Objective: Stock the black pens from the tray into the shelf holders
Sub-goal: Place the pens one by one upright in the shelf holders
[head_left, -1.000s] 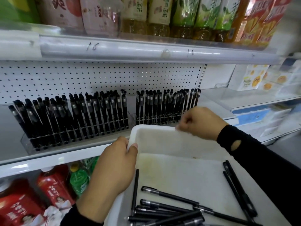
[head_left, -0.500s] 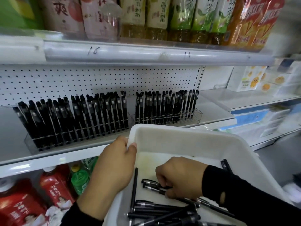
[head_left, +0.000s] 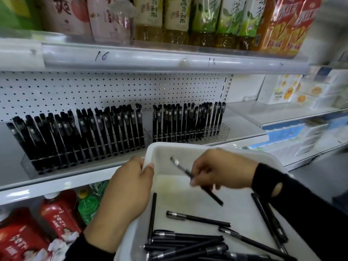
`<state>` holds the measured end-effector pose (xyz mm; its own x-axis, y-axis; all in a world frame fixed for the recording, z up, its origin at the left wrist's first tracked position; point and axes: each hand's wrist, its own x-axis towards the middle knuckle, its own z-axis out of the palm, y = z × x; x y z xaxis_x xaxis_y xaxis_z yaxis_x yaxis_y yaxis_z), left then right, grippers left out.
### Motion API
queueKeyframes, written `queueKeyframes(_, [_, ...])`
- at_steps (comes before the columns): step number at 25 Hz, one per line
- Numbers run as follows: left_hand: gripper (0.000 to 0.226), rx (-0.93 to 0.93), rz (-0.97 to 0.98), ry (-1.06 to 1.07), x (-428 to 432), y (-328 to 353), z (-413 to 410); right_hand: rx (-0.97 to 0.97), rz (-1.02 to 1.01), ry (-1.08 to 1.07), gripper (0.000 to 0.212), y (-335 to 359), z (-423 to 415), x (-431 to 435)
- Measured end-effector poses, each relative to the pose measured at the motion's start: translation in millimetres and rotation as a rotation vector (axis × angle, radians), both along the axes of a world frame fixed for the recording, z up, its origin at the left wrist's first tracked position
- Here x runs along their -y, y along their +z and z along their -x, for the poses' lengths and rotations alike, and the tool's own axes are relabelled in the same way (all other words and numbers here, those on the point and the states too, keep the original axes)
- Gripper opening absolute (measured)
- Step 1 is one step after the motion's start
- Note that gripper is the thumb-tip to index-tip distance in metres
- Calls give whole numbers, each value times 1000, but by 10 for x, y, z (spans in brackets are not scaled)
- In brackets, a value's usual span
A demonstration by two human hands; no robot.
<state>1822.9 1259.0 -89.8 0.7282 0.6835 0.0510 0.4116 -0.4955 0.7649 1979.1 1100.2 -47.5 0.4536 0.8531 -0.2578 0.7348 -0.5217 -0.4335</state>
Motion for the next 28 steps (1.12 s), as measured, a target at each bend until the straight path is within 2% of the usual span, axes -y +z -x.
queueKeyframes(2, [24, -8, -6, -4, -9, -14, -14, -103, -233, -129, 17, 198, -191, 35])
queueKeyframes(5, [23, -3, 10, 3, 1, -21, -32, -157, -564, -374, 20, 312, -560, 35])
queueKeyframes(9, [24, -2, 13, 7, 27, -17, -39, -4, -776, -609, 10, 257, -1039, -98])
queueKeyframes(13, [25, 5, 24, 7, 34, -10, -45, 267, -738, -663, 2, 67, -1354, -305])
queueKeyframes(17, [25, -2, 15, 7, 36, -19, -51, 477, -609, -665, 14, -102, -1552, -481])
queueKeyframes(28, [24, -24, 17, 5, 23, -15, -61, 389, -399, -710, 28, -341, -1763, -648])
